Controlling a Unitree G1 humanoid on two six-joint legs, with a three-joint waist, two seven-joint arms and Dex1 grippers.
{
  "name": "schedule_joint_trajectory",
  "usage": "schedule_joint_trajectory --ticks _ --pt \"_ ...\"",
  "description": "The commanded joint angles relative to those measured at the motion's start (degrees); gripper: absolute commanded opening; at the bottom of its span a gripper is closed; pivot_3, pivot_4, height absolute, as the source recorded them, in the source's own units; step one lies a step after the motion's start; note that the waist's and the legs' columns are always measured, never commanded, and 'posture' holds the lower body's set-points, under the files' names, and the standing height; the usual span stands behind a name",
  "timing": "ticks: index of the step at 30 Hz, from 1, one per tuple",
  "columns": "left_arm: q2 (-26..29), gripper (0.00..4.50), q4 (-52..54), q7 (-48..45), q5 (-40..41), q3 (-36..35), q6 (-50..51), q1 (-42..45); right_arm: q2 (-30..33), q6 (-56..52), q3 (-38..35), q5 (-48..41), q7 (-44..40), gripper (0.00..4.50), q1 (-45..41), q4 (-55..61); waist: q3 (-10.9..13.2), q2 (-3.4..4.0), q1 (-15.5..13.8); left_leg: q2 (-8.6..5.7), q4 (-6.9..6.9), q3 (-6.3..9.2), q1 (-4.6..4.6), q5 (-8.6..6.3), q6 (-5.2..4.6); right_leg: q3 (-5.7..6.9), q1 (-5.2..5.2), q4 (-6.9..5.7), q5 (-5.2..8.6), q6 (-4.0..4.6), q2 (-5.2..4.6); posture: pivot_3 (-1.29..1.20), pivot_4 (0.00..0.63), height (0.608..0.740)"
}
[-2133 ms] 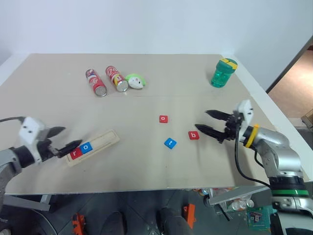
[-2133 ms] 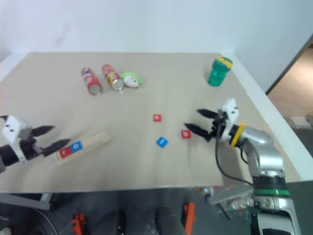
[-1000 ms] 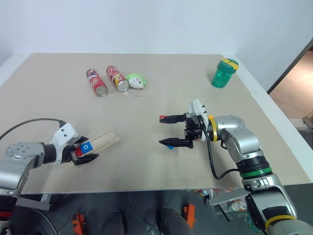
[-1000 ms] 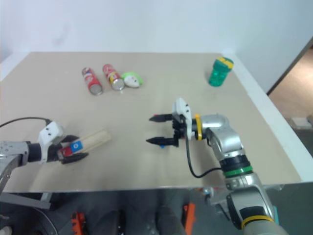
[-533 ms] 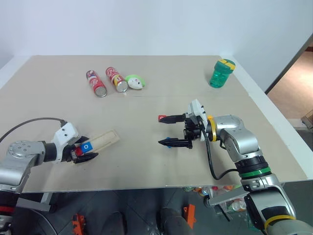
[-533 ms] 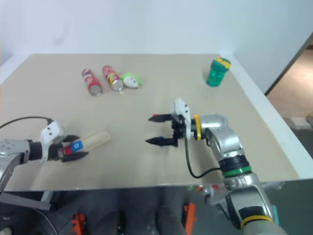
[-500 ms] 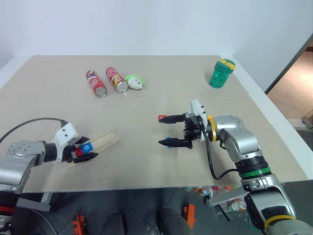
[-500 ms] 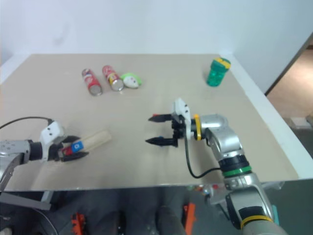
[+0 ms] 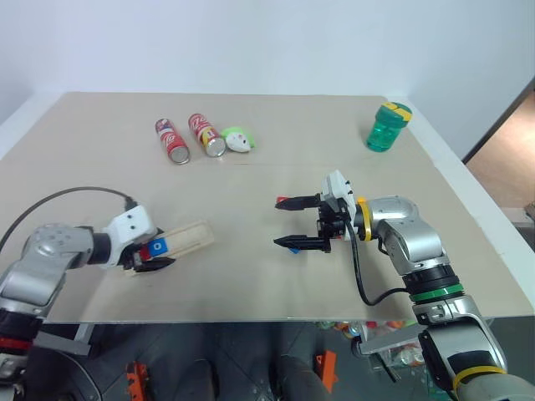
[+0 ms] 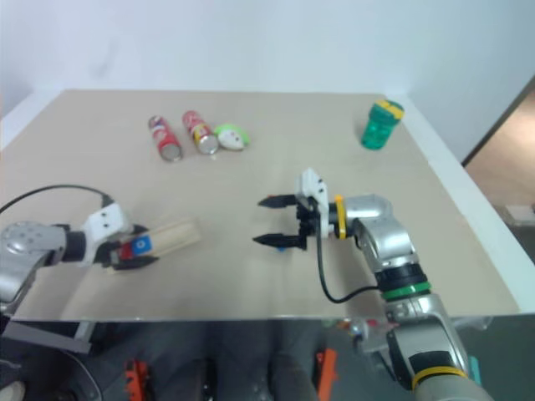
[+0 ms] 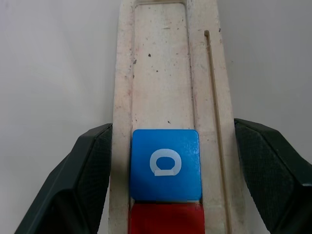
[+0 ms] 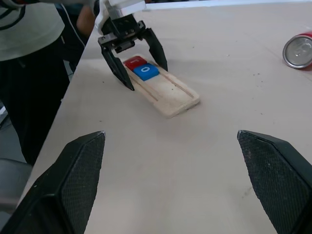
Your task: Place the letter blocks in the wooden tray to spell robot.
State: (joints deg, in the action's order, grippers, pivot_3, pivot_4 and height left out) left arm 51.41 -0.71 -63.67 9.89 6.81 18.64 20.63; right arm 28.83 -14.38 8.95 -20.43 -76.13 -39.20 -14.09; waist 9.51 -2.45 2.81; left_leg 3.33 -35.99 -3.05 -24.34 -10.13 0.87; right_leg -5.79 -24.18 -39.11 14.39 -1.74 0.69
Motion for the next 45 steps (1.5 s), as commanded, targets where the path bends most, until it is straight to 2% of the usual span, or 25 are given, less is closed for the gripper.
schedule_joint_trajectory --ticks 1,16,22,29,31,32,39,45 --pt "-3.24 3.20 -0.20 -3.40 -2.18 5.80 -1.19 4.43 1.00 1.25 -1.67 -0.02 -0.10 4.50 -0.62 0.73 0.00 0.00 -0.27 -0.04 -0.04 0.00 -0.08 -0.01 0.02 -0.03 -0.02 0.02 0.04 -0.07 -0.02 0.00 0.150 0.740" --pt "-18.43 3.20 -18.56 -10.04 -8.56 14.91 -8.09 23.04 2.86 0.54 -3.05 -0.52 3.12 4.50 3.82 5.48 0.01 0.01 -0.84 -0.33 -0.41 0.28 -0.41 -0.10 0.02 -0.07 0.00 0.04 -0.09 -0.53 -0.07 0.00 0.150 0.740" --pt "-21.18 3.20 -23.34 -11.52 -11.22 16.54 -10.24 26.44 3.65 0.33 -3.56 -0.70 4.72 4.50 5.70 7.54 0.01 0.02 -0.78 -0.35 -0.45 0.30 -0.45 -0.10 0.02 -0.09 -0.01 0.04 -0.05 -0.71 -0.06 0.00 0.150 0.740" --pt "-22.45 3.20 -24.62 -12.50 -11.50 16.27 -9.72 27.38 4.17 -0.04 -4.16 -0.77 5.42 4.50 6.63 8.32 0.01 0.02 -0.83 -0.37 -0.48 0.36 -0.45 -0.10 0.01 -0.06 0.04 0.04 -0.04 -0.74 -0.07 0.00 0.150 0.740" --pt "-22.55 4.26 -24.18 -12.08 -11.54 15.95 -8.74 27.32 4.19 -0.15 -4.27 -0.80 5.53 4.50 6.76 8.39 0.01 0.02 -0.82 -0.37 -0.51 0.36 -0.45 -0.10 0.01 -0.07 0.04 0.04 -0.08 -0.76 -0.07 0.00 0.150 0.740" --pt "-22.54 4.41 -24.19 -11.83 -11.87 15.98 -8.61 27.36 4.18 -0.09 -4.24 -0.76 5.54 4.50 6.81 8.34 0.01 0.02 -0.82 -0.36 -0.51 0.37 -0.45 -0.10 0.00 -0.06 0.04 0.04 -0.08 -0.76 -0.07 0.00 0.150 0.740" --pt "-20.56 4.41 -20.87 -11.24 -10.53 12.79 -7.52 28.17 4.32 -0.54 -4.65 -0.96 5.75 4.50 5.65 7.02 0.01 0.02 -0.79 -0.36 -0.50 0.42 -0.47 -0.10 0.00 -0.03 0.04 0.04 -0.07 -0.77 -0.06 0.00 0.150 0.740" --pt "-16.15 4.41 -10.64 -12.27 -1.12 3.66 -0.79 26.54 8.11 0.84 -5.39 1.34 4.57 4.50 2.12 0.02 0.07 0.05 -0.24 -0.33 -0.50 0.47 -0.66 -0.10 0.00 0.01 -0.14 0.03 -0.10 -0.71 -0.04 0.00 0.150 0.740"
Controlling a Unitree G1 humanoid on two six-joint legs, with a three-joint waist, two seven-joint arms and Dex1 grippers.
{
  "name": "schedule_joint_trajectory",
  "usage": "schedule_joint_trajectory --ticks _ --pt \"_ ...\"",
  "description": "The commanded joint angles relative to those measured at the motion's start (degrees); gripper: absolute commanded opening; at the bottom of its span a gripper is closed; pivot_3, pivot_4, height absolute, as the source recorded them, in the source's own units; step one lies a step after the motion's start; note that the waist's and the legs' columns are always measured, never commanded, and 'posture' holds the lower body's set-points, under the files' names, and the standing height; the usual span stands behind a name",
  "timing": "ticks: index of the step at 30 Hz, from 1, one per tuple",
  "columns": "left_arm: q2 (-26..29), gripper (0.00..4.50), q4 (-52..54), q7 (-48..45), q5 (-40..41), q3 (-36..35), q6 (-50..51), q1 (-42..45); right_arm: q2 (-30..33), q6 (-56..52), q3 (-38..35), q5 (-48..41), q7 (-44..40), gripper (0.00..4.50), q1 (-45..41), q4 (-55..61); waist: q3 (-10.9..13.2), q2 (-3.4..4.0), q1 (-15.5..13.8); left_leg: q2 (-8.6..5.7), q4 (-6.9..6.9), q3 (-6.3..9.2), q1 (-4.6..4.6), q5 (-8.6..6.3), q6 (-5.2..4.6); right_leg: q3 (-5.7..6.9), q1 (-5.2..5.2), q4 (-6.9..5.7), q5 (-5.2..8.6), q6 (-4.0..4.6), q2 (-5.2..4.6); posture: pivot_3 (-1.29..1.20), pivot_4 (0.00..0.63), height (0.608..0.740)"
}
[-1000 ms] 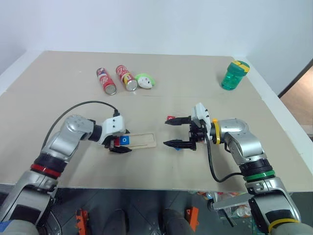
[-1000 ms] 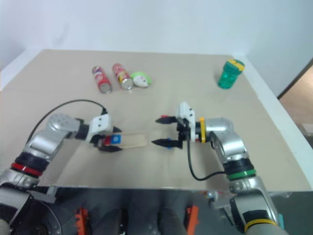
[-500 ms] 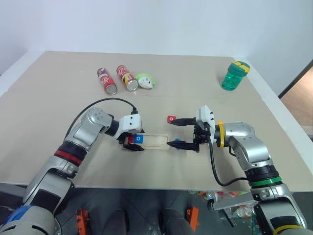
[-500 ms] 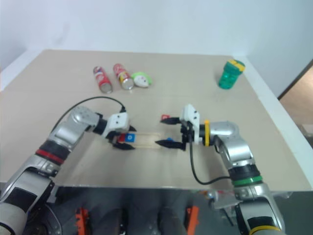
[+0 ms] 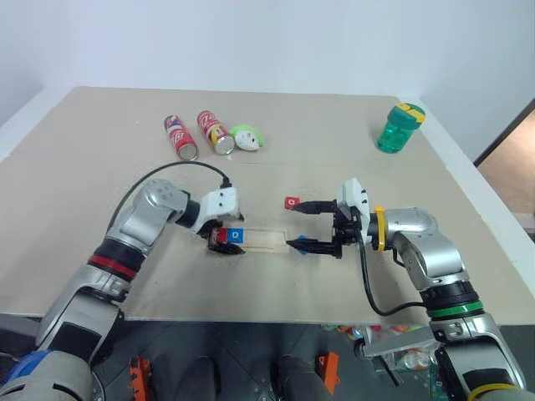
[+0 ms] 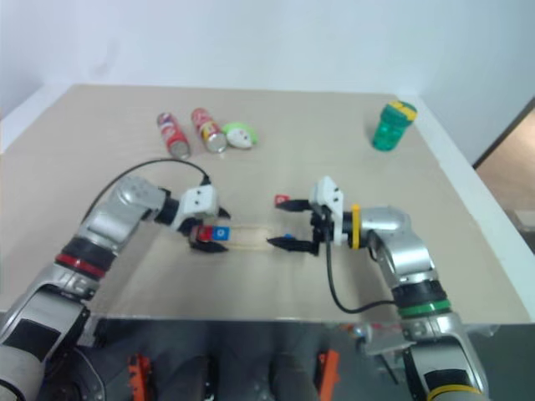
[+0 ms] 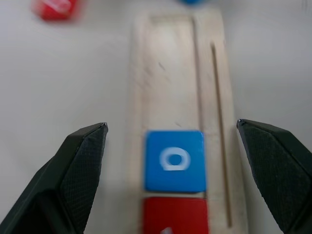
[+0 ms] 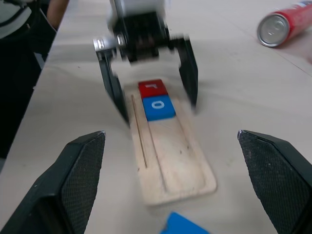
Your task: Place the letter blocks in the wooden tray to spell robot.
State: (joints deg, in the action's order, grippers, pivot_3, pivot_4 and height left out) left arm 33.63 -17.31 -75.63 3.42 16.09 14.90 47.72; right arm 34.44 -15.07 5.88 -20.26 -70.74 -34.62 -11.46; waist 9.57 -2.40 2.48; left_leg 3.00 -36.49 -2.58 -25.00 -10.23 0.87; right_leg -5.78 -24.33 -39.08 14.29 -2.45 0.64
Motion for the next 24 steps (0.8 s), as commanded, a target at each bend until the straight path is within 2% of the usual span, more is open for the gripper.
schedule_joint_trajectory --ticks 1,3,5,10,15,22,24 --pt "1.93 4.41 7.47 -0.09 6.86 -6.83 4.00 -1.18 3.10 2.13 -2.15 1.67 -1.14 4.50 -2.94 -3.87 0.00 0.00 0.15 0.00 0.02 0.02 0.00 0.00 0.00 0.02 0.00 0.00 0.00 0.02 0.00 0.00 0.150 0.740" --pt "1.69 4.41 14.65 1.10 12.74 -11.14 7.27 -5.59 5.19 3.57 -1.63 3.34 -2.53 4.50 -4.38 -7.96 0.00 0.01 0.25 -0.01 0.04 0.06 0.00 -0.02 -0.03 0.07 0.02 0.01 0.02 0.15 -0.02 0.00 0.150 0.740" --pt "0.79 4.41 23.75 4.39 15.48 -13.14 8.58 -15.23 7.30 6.62 -0.81 5.84 -4.76 4.50 -6.25 -13.75 -0.03 0.09 0.42 0.02 0.07 0.01 0.03 -0.11 -0.12 0.01 0.02 0.01 0.02 0.27 -0.02 0.00 0.150 0.740" --pt "-2.54 4.41 36.76 12.53 18.63 -13.61 11.16 -28.50 9.19 14.19 1.97 11.22 -8.91 4.50 -9.38 -23.64 0.03 0.08 0.25 0.02 0.05 0.14 -0.01 -0.19 -0.18 0.12 0.03 -0.02 0.06 0.38 -0.01 0.00 0.150 0.740" --pt "-4.19 4.41 42.45 17.66 19.89 -12.19 12.61 -33.76 8.88 18.27 2.13 13.34 -10.66 4.50 -12.20 -31.08 0.06 0.10 0.26 -0.02 0.01 0.19 0.32 -0.10 -0.10 0.15 0.40 0.01 0.02 0.28 -0.03 0.00 0.150 0.740" --pt "-4.79 4.41 45.17 23.00 20.22 -11.49 13.17 -36.13 6.99 25.15 2.06 16.59 -9.97 4.50 -14.37 -41.56 0.07 0.10 0.38 -0.01 0.00 0.01 0.97 -0.06 -0.12 -0.04 0.94 0.07 0.17 0.35 -0.02 0.00 0.150 0.740" --pt "-4.81 4.50 44.74 23.99 18.76 -11.00 11.46 -36.67 6.04 25.49 1.26 16.28 -9.66 3.98 -14.57 -43.25 0.07 0.10 0.40 -0.01 0.00 -0.01 0.99 -0.06 -0.12 -0.06 0.95 0.06 0.16 0.36 -0.02 0.00 0.150 0.740"
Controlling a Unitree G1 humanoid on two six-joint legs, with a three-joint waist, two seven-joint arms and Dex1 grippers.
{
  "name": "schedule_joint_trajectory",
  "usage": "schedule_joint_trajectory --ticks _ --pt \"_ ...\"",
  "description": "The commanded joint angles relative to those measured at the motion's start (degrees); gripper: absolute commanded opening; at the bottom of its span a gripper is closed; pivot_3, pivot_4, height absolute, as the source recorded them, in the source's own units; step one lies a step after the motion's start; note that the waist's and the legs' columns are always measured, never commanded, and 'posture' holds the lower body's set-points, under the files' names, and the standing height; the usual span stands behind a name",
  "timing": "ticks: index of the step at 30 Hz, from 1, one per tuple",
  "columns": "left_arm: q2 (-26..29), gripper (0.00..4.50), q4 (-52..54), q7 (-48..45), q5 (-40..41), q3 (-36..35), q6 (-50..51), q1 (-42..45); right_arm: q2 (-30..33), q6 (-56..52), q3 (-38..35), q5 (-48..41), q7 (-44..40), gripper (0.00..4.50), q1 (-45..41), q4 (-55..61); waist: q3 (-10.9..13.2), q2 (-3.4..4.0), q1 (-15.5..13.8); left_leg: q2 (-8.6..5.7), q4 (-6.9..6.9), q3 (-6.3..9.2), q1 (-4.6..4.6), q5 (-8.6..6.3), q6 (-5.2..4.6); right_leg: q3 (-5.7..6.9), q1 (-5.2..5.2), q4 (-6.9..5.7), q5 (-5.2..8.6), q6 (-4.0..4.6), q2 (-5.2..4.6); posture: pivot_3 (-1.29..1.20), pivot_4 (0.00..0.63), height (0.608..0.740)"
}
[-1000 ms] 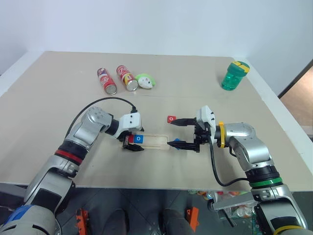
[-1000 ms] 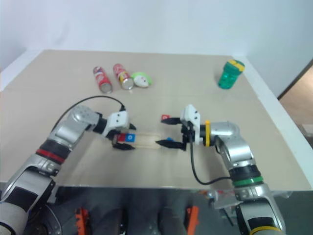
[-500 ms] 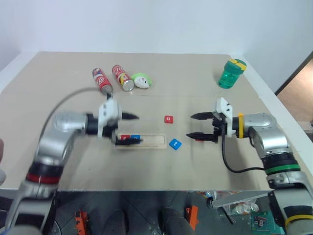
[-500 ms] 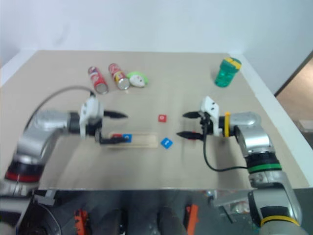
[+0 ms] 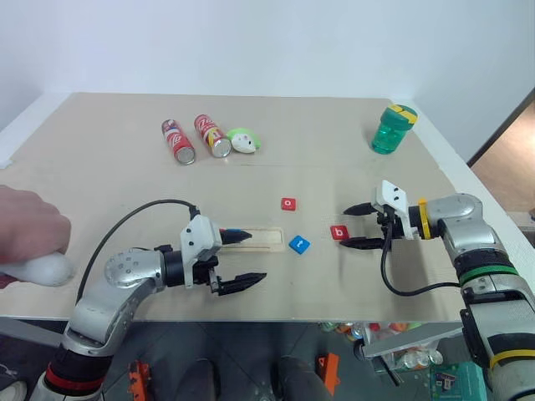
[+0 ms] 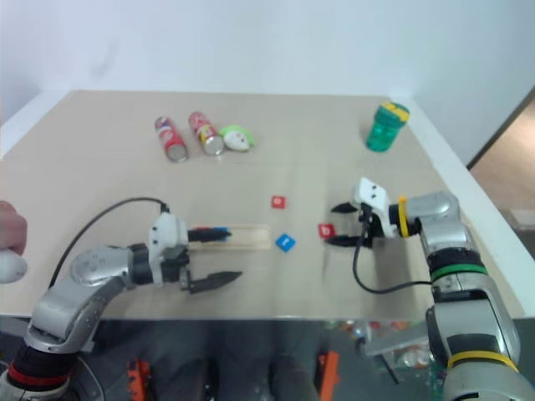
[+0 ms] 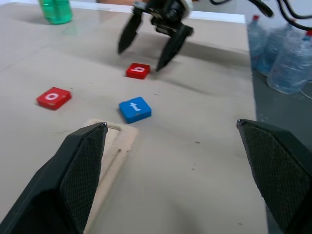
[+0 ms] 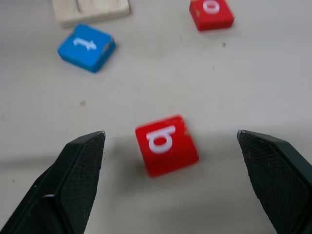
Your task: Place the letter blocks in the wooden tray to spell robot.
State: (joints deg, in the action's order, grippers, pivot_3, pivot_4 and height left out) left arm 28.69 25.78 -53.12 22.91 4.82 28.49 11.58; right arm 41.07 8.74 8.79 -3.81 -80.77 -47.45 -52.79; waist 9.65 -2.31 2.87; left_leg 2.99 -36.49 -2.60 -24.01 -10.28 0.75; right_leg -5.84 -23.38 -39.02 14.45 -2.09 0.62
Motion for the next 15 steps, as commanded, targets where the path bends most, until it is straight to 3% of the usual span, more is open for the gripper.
schedule_joint_trajectory --ticks 1,8,10,13,15 --pt "0.11 4.50 1.55 1.81 -1.00 0.52 -2.50 -0.78 -1.10 1.69 -2.00 -0.39 0.64 3.98 -1.73 -2.33 0.00 0.00 0.06 0.00 0.00 0.00 0.00 0.00 0.00 0.00 0.00 0.00 0.00 0.00 0.00 0.00 0.150 0.740" --pt "-0.29 4.50 1.87 4.16 -1.40 2.03 -3.07 -1.41 -3.26 -0.71 -2.90 -1.03 1.76 3.98 -0.13 -1.33 0.00 0.00 0.10 0.01 0.06 -0.07 0.00 -0.01 0.02 -0.07 -0.02 0.00 -0.05 0.00 0.00 0.00 0.150 0.740" --pt "-0.30 4.50 2.05 4.54 -1.34 2.16 -2.85 -1.57 -3.33 -2.40 -2.95 -1.01 2.69 3.68 0.89 0.31 0.00 0.00 0.10 0.01 0.06 -0.08 0.00 -0.01 0.02 -0.08 -0.02 0.00 -0.04 0.00 0.00 0.00 0.150 0.740" --pt "0.03 4.50 2.52 5.47 -1.51 2.10 -2.37 -2.03 -2.79 -9.36 -3.33 -1.59 5.51 2.52 6.32 10.08 0.00 0.00 0.04 0.02 0.06 -0.07 0.01 -0.01 0.02 -0.07 -0.01 0.00 0.02 -0.03 0.00 0.00 0.150 0.740" --pt "0.20 4.50 2.82 6.25 -1.47 1.95 -1.76 -2.44 -2.45 -14.52 -3.72 -2.19 7.57 2.52 11.22 18.72 -0.03 -0.01 -0.07 0.02 0.06 -0.07 0.00 -0.01 0.02 -0.07 -0.01 0.00 0.03 -0.03 0.00 0.00 0.150 0.740"
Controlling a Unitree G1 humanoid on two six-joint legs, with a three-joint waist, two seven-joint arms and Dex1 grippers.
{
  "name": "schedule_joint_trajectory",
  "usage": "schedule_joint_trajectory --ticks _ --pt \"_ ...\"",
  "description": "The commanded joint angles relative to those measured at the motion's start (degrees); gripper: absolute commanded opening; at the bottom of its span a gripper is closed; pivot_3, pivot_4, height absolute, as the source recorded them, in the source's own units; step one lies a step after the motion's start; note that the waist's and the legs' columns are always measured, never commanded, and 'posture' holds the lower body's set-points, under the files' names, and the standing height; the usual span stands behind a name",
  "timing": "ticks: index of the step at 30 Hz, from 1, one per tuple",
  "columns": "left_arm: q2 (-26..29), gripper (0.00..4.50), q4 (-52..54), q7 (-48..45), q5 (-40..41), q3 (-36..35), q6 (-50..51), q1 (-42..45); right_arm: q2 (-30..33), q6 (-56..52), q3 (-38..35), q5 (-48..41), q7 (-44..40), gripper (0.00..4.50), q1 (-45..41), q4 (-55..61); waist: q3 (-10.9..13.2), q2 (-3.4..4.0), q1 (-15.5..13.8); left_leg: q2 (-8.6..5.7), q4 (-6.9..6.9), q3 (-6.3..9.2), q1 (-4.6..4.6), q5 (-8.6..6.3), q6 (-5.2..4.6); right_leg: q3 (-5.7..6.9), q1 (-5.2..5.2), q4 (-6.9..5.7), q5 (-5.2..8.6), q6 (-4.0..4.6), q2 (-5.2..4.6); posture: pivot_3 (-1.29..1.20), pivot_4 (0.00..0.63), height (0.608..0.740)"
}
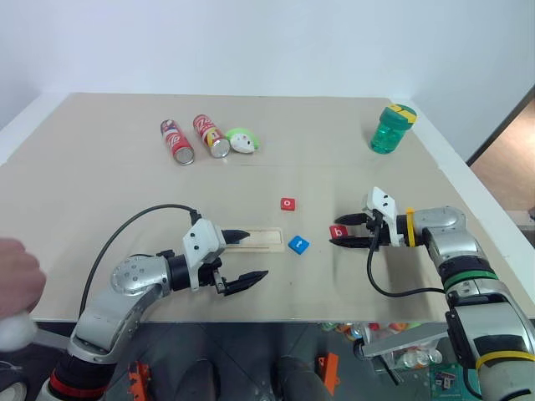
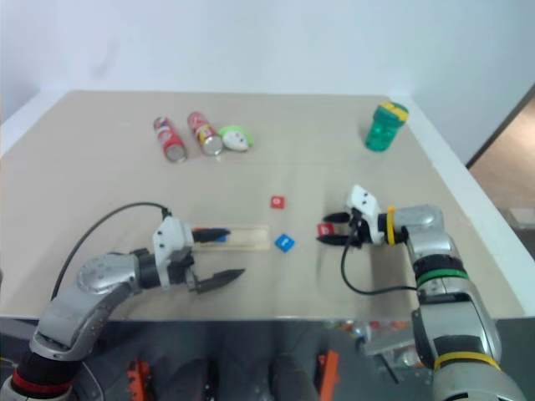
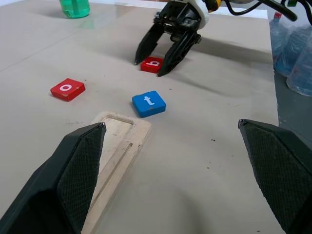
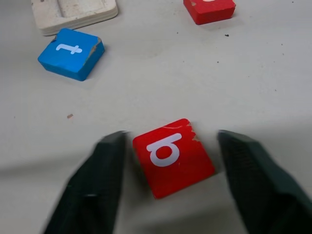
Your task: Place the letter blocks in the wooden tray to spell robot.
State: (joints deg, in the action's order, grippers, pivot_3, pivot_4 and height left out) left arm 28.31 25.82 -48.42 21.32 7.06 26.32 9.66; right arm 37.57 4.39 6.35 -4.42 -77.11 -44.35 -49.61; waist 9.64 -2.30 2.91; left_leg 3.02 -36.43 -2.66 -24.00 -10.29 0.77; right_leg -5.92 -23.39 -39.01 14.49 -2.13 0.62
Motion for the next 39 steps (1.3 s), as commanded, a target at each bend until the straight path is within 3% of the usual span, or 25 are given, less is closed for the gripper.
schedule_joint_trajectory --ticks 1,3,5,8,9,14,22,30,39 --pt "0.59 4.50 2.88 1.87 0.22 -0.32 0.62 -0.69 1.16 -12.54 -1.42 -1.99 4.57 2.52 10.06 19.11 -0.04 -0.03 -0.14 0.01 0.02 0.05 -0.01 -0.01 0.01 0.03 0.02 0.00 0.03 -0.02 -0.01 0.00 0.150 0.740" --pt "0.62 4.50 3.11 2.29 0.52 -0.39 1.01 -0.98 1.23 -16.81 -1.79 -2.72 6.23 2.52 13.39 25.64 -0.05 -0.01 -0.17 0.00 0.02 0.09 -0.01 -0.02 0.03 0.07 0.02 0.00 0.07 -0.07 -0.01 0.00 0.150 0.740" --pt "0.73 4.50 3.21 2.57 0.66 -0.46 1.30 -1.13 1.18 -21.20 -2.19 -3.28 8.34 2.23 16.66 31.72 -0.05 -0.02 -0.17 0.01 0.03 0.14 0.00 -0.03 0.04 0.12 0.03 0.00 0.08 -0.08 0.00 0.00 0.150 0.740" --pt "0.98 4.50 3.16 3.08 0.54 -0.72 1.55 -1.26 1.24 -25.21 -2.63 -3.67 10.85 1.32 19.96 37.46 -0.06 -0.04 -0.12 0.03 0.05 0.18 0.00 -0.04 0.06 0.15 0.02 -0.01 0.11 -0.03 0.04 0.00 0.150 0.740" --pt "1.13 4.50 3.12 3.23 0.42 -0.75 1.53 -1.34 1.31 -26.59 -2.82 -3.83 11.81 1.23 20.87 39.32 -0.06 -0.04 -0.12 0.05 0.05 0.26 0.01 -0.04 0.07 0.24 0.04 -0.01 0.16 0.07 0.06 0.00 0.150 0.740" --pt "1.77 4.50 2.27 5.45 -0.92 -2.49 0.18 -3.16 0.77 -28.62 -3.14 -4.39 14.91 1.23 21.21 44.58 -0.07 -0.05 -0.01 0.05 0.05 0.25 0.00 -0.05 0.08 0.22 0.02 0.00 0.19 0.10 0.05 0.00 0.150 0.740" --pt "1.91 4.50 2.38 9.27 -1.69 -9.02 -4.03 -10.18 -5.82 -29.29 1.98 -6.13 13.88 1.23 8.64 45.76 0.04 -0.01 0.77 0.18 0.07 0.19 -0.06 -0.05 0.09 0.25 -0.13 -0.01 0.09 0.22 0.10 0.00 0.150 0.740" --pt "-0.41 4.50 2.07 13.63 -2.43 -10.78 -7.04 -12.33 -13.15 -22.87 12.01 -2.26 10.72 1.23 1.94 36.56 0.05 -0.04 0.29 0.18 0.15 0.19 -0.24 -0.15 0.25 0.31 -0.23 0.02 0.23 0.09 0.06 0.00 0.150 0.740" --pt "-1.89 4.50 3.14 15.48 -1.66 -10.46 -6.45 -12.80 -18.82 -16.12 14.48 1.41 11.59 1.23 -2.16 25.94 0.05 -0.04 -0.09 0.19 0.14 0.16 -0.34 -0.22 0.35 0.33 -0.36 0.02 0.18 0.01 0.06 0.00 0.150 0.740"
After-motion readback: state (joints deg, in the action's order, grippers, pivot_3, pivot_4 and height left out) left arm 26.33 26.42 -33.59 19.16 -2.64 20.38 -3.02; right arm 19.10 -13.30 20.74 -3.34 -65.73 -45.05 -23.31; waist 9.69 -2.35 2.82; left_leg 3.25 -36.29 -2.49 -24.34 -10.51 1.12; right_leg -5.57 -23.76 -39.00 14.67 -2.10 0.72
